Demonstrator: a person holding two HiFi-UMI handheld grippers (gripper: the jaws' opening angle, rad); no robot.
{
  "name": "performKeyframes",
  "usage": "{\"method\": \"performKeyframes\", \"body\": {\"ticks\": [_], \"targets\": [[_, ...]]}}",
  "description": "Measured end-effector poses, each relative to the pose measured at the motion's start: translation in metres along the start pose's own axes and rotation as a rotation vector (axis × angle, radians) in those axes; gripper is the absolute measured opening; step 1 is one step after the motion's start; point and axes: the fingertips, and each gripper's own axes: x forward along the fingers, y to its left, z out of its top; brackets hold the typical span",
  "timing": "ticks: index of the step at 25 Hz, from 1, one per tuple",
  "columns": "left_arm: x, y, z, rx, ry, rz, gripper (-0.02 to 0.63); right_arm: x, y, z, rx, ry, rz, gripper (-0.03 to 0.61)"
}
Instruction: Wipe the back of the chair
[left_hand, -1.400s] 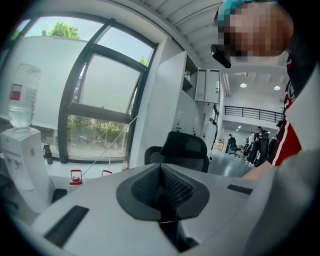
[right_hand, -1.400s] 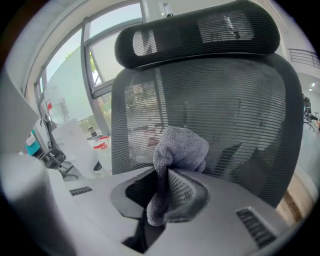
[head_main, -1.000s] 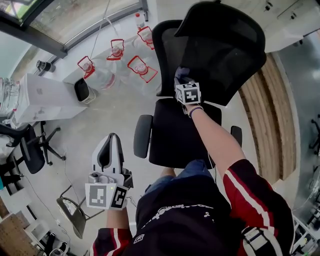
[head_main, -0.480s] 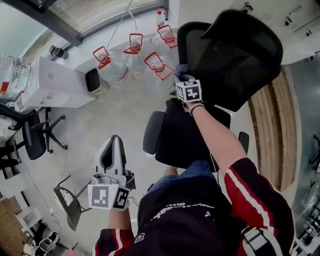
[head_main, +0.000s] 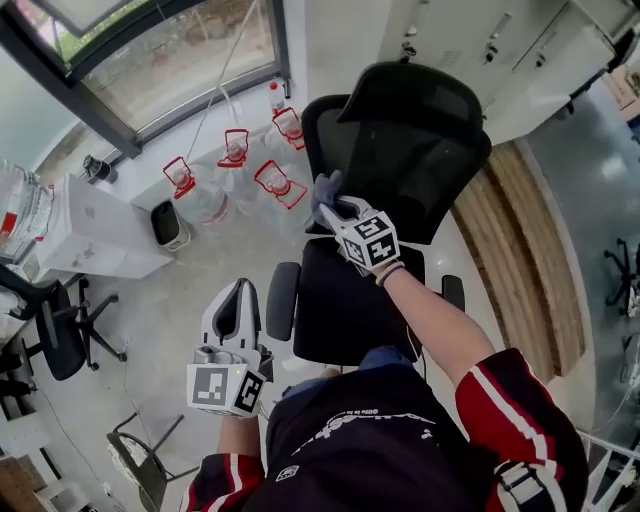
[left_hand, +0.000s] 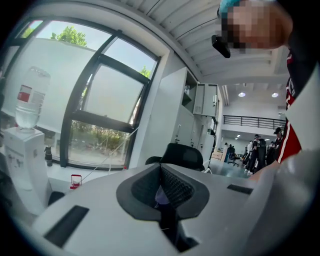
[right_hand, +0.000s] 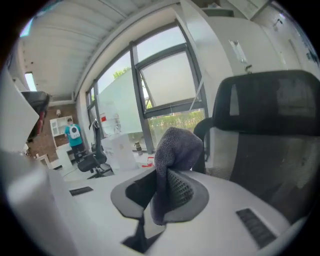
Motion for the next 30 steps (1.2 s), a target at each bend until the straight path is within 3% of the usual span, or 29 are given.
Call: {"method": "performKeyframes", "body": {"ticks": [3,6,13,16,23,30], "targets": [[0.011,-0.037,0.011,0.030,-0.020,-0.104,0.025,-0.070,0.026,0.031,-0.056,-0.089,0.036,0.061],[0.021,-0.075,0.022,0.067,-0.034,-0.213,0.025,-0.145,0.048,0.060,-0.105,-0.174,0.011,0.061],[0.011,-0.168,0.037,0.140,-0.056,-0.410,0.025,-0.300,0.098,0.088,-0.047,-0.325,-0.048,0.061],[0.001,-0.197,0.042,0.164,-0.063,-0.466,0.025,-0.352,0.113,0.089,-0.017,-0.372,-0.115,0.061],[-0.016,-0.228,0.053,0.200,-0.075,-0.517,0.025,-0.428,0.122,0.082,0.011,-0.422,-0.305,0.061],[-0.036,-0.229,0.057,0.186,-0.070,-0.497,0.025,-0.455,0.124,0.075,0.051,-0.405,-0.345,0.061]]}}
